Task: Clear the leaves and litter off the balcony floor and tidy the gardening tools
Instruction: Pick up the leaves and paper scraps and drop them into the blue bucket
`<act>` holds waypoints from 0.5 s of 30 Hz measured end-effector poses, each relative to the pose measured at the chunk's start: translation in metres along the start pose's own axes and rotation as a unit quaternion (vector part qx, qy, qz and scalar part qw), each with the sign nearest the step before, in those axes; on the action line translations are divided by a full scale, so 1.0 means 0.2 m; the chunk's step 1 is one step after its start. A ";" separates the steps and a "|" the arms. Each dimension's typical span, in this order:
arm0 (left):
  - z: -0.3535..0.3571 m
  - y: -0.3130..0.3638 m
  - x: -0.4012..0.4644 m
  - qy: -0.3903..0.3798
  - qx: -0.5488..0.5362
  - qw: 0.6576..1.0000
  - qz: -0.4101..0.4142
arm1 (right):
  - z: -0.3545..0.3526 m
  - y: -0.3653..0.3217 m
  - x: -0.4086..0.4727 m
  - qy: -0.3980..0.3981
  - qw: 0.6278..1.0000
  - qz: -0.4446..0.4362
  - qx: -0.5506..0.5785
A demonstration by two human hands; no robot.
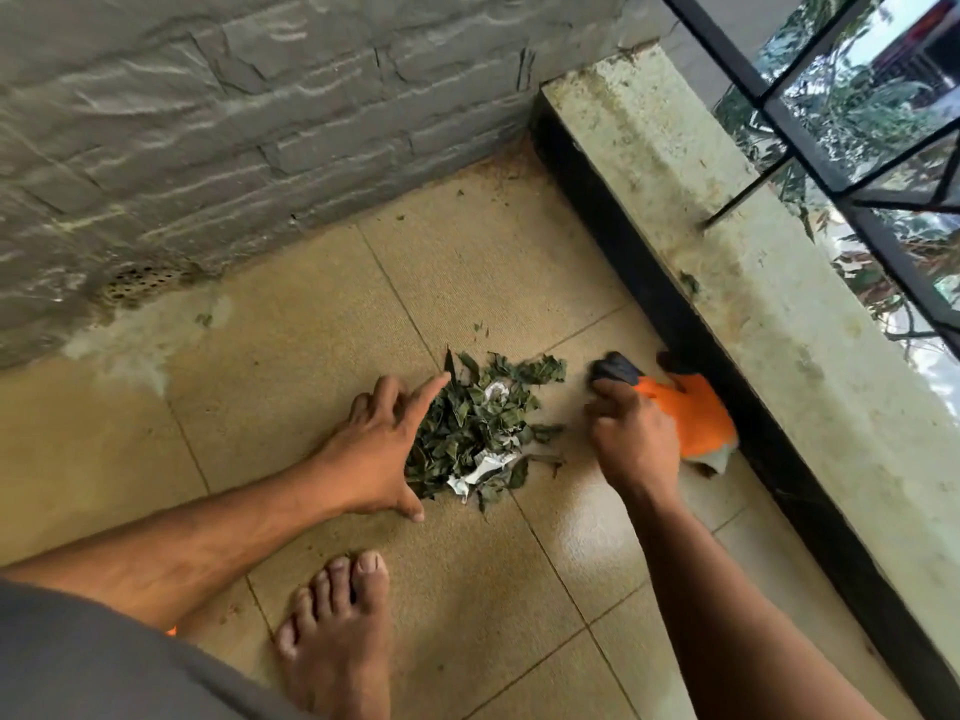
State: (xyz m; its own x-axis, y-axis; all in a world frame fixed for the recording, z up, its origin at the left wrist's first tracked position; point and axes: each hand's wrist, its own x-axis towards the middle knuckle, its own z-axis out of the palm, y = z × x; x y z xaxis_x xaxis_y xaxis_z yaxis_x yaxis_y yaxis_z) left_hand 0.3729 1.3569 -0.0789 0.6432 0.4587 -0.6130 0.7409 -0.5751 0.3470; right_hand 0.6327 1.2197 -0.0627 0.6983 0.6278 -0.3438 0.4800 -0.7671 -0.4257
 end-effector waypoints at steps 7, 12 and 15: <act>0.00 -0.02 -0.01 0.102 0.092 0.990 0.019 | 0.14 0.05 -0.04 0.105 0.984 -0.095 0.107; -0.04 -0.08 0.11 0.161 0.102 0.970 0.153 | 0.27 0.06 0.03 -0.023 0.959 -0.282 -0.032; 0.17 -0.21 0.16 0.141 0.132 0.973 0.123 | 0.33 0.02 0.03 -0.047 0.935 -0.348 -0.053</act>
State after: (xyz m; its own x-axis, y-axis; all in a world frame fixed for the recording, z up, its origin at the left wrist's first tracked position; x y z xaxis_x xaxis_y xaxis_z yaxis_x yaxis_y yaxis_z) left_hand 0.3560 1.3730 -0.1378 0.8502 0.4310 -0.3022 0.5056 -0.8283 0.2412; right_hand 0.6052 1.2290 -0.1219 0.1487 0.9849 -0.0888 0.8546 -0.1732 -0.4896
